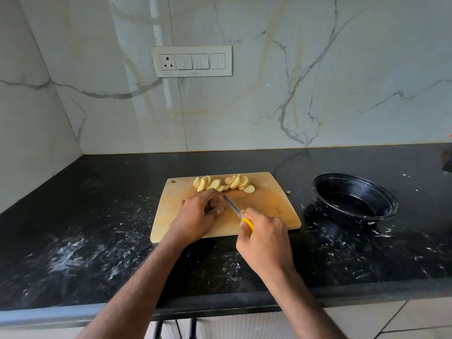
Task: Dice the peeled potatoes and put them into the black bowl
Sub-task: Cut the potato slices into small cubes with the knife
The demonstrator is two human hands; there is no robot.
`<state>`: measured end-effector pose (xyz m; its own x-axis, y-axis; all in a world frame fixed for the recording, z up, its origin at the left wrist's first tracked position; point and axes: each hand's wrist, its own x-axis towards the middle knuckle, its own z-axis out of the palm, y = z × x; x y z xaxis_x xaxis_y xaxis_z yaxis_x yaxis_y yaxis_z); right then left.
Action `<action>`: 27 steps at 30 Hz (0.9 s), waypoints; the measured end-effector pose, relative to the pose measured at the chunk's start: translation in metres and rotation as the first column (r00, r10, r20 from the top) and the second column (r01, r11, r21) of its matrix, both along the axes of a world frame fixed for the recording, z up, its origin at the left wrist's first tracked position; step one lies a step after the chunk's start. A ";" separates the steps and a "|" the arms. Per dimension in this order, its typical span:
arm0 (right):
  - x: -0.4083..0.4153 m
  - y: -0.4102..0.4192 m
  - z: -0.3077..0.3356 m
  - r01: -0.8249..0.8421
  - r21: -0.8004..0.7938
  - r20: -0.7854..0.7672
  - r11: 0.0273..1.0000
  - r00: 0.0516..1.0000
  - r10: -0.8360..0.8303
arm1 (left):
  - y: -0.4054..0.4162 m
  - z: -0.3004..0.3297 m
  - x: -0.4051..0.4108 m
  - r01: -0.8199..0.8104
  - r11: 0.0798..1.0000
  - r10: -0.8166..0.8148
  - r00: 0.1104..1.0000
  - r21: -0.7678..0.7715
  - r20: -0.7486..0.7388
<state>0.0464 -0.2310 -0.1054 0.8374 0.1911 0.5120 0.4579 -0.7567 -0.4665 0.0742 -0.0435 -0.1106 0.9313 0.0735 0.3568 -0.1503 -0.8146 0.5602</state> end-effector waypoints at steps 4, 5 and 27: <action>0.001 0.001 -0.003 -0.034 -0.035 0.000 0.999 0.999 0.034 | 0.000 0.000 0.000 -0.047 0.987 0.049 0.999 -0.156 0.009; 0.001 0.002 -0.003 -0.041 -0.047 -0.002 0.998 0.999 0.041 | 0.000 0.000 0.000 -0.053 0.983 0.056 0.998 -0.174 0.012; -0.001 0.005 0.000 -0.091 -0.063 0.001 0.994 0.996 0.092 | 0.003 0.001 0.000 -0.053 0.963 0.067 0.997 -0.264 0.043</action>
<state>0.0456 -0.2261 -0.1056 0.8131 0.2985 0.4999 0.5282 -0.7392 -0.4178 0.0740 -0.0410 -0.1093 0.9032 0.2262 0.3648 -0.1400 -0.6482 0.7485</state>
